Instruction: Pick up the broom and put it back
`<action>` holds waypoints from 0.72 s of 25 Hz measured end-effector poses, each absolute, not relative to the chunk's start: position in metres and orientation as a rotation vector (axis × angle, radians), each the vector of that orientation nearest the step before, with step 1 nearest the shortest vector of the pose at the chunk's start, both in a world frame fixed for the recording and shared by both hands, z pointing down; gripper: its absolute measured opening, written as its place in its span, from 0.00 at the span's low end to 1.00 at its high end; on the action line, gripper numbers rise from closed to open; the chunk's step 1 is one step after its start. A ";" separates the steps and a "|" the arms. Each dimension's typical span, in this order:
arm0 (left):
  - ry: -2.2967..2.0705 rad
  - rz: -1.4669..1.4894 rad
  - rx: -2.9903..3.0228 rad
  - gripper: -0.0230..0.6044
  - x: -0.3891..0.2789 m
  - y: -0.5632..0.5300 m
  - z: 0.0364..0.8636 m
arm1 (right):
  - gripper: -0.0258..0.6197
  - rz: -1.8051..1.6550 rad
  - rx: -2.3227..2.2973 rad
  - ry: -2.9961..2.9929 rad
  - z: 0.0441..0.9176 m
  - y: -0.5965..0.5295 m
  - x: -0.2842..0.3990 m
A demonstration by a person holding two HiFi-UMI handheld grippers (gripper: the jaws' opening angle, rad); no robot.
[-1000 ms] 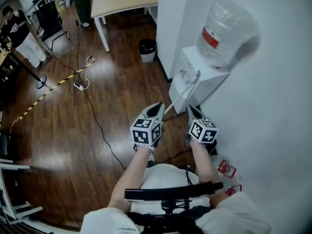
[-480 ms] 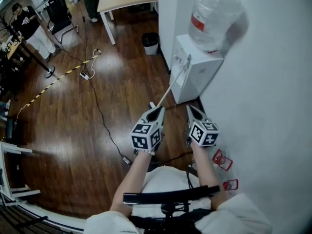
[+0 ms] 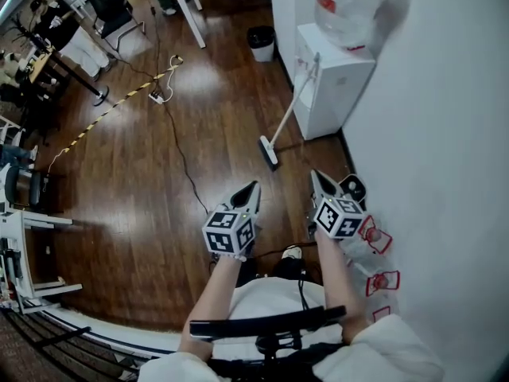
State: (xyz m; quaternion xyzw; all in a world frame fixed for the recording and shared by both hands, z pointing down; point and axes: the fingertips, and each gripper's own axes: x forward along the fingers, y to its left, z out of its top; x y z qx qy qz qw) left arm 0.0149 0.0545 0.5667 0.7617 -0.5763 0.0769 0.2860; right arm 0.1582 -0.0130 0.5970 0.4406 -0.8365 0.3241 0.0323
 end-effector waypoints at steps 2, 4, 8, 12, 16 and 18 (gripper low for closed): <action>-1.536 0.215 2.053 0.03 0.009 0.057 0.564 | 0.04 0.984 1.385 -2.595 0.588 -0.010 0.157; -1.528 0.212 2.075 0.03 0.003 0.059 0.558 | 0.04 0.959 1.418 -2.617 0.574 -0.006 0.152; -1.504 0.170 2.126 0.03 -0.009 0.063 0.540 | 0.04 0.927 1.445 -2.640 0.556 0.009 0.134; -1.462 0.115 2.166 0.03 -0.016 0.062 0.529 | 0.04 0.792 1.441 -2.618 0.539 0.028 0.115; -1.404 0.070 2.213 0.03 -0.012 0.057 0.517 | 0.04 0.687 1.483 -2.584 0.523 0.034 0.114; -1.378 0.061 2.234 0.03 -0.008 0.054 0.513 | 0.04 0.678 1.515 -2.570 0.519 0.034 0.118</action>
